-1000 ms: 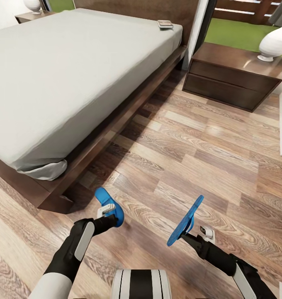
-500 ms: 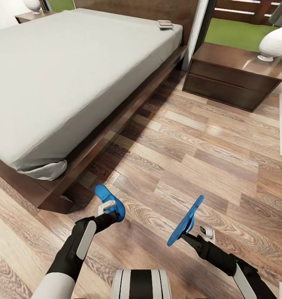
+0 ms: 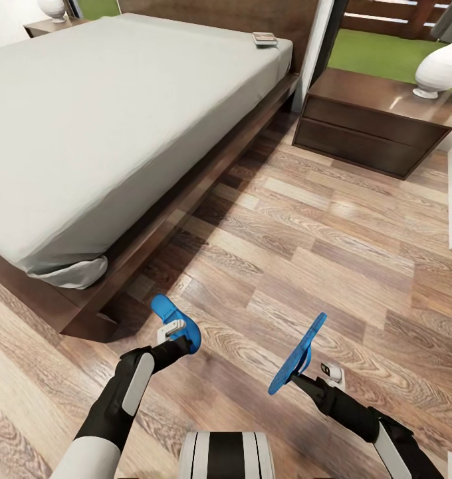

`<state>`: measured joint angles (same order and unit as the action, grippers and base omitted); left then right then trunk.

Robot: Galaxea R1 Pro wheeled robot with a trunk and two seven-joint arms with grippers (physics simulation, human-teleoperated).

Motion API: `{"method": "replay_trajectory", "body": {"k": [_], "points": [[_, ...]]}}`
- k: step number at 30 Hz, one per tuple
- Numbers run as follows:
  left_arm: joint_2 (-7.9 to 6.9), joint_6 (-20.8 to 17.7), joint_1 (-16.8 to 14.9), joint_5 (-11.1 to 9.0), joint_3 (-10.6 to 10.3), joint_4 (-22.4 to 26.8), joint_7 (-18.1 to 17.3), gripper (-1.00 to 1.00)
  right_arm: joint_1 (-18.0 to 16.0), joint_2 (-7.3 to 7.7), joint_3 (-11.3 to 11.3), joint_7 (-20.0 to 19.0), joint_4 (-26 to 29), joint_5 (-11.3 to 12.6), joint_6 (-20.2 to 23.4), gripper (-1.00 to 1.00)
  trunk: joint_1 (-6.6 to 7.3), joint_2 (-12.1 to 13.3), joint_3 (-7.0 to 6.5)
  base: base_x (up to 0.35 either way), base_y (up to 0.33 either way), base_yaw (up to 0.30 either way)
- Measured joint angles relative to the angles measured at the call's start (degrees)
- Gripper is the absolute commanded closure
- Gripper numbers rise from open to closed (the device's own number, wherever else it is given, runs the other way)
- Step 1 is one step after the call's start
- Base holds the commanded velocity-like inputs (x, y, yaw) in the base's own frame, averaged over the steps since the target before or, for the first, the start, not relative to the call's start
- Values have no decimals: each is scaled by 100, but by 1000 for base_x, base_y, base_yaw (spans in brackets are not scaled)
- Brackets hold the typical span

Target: In the bedroom, move the book from the bed onto either nightstand, and place the two sandals side by side next to the bed.

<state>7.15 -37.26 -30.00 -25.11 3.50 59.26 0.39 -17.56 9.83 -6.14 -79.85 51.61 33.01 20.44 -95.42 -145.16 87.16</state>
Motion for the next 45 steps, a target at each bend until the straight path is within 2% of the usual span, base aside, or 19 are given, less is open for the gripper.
{"method": "replay_trajectory", "body": {"k": [2,23,45], "points": [[-2,0,1,2,0,-1,0,100,0,0,-1,0,0,1,22,100,0,0,0,0,0,0],[-9,0,3,0,0,-9,0,100,0,9,-5,0,-8,32,45,100,-54,-28,465,0,0,0],[-14,0,4,-5,-6,-8,0,100,0,9,-11,0,-44,34,45,100,-54,-28,465,0,0,0]]}}
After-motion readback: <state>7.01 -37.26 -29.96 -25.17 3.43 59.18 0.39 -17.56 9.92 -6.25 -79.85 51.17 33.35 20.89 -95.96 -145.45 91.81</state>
